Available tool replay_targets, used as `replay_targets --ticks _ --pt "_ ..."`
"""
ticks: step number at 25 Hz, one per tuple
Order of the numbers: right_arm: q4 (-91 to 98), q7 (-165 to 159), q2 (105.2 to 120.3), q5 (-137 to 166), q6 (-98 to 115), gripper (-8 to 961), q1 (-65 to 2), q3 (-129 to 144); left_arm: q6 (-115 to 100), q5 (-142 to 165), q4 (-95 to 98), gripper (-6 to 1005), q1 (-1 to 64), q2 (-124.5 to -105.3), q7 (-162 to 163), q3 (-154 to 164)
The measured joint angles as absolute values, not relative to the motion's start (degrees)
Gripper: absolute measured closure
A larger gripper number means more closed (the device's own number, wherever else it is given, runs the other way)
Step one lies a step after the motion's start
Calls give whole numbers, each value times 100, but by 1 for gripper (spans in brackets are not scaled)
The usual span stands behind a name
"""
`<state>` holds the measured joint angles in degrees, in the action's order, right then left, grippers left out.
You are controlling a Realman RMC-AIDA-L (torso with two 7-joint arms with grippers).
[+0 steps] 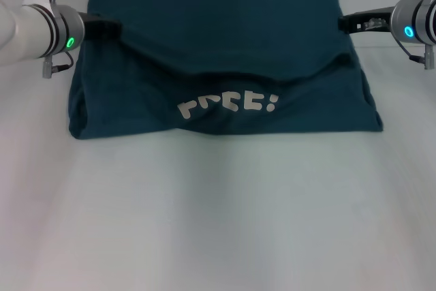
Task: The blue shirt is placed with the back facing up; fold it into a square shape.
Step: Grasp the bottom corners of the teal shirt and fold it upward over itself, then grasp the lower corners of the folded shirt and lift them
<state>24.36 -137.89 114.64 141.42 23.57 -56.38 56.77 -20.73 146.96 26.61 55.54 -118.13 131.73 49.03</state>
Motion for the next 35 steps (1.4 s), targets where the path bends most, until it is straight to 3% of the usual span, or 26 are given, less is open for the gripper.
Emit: replay_targets --ticks 1,6,11,14,17,21,26,35 --pt "2435 -13795 11455 14142 2364 745 -5640 5678 -2072 14695 2660 872 5554 -11813 13187 4885" --pt "2447 -13812 11415 14129 2552 507 -5627 5647 -2119 14694 2658 765 5492 -11770 13512 4828" --pt "2570 -13830 11406 14094 2953 444 -5563 5459 -2394 14681 2809 645 5368 -11742 13639 4738" --pt "2742 -13831 11414 14087 3279 445 -5463 5234 -2583 14675 2902 539 5302 -11743 13642 4656" --pt "3151 -13813 11476 13925 3882 446 -5195 4994 -2751 14656 3148 538 5148 -11801 13681 4568" --pt "3520 -13764 11472 13418 4461 447 -4835 4948 -3221 14456 3941 537 4687 -12014 13991 4509" --pt "4000 -13446 11465 12355 5237 448 -4204 4924 -3726 13854 4482 539 4200 -12115 14009 4509" --pt "4043 -12872 11412 11388 6085 448 -3577 4803 -4551 12651 4671 545 3520 -11988 14001 4489"
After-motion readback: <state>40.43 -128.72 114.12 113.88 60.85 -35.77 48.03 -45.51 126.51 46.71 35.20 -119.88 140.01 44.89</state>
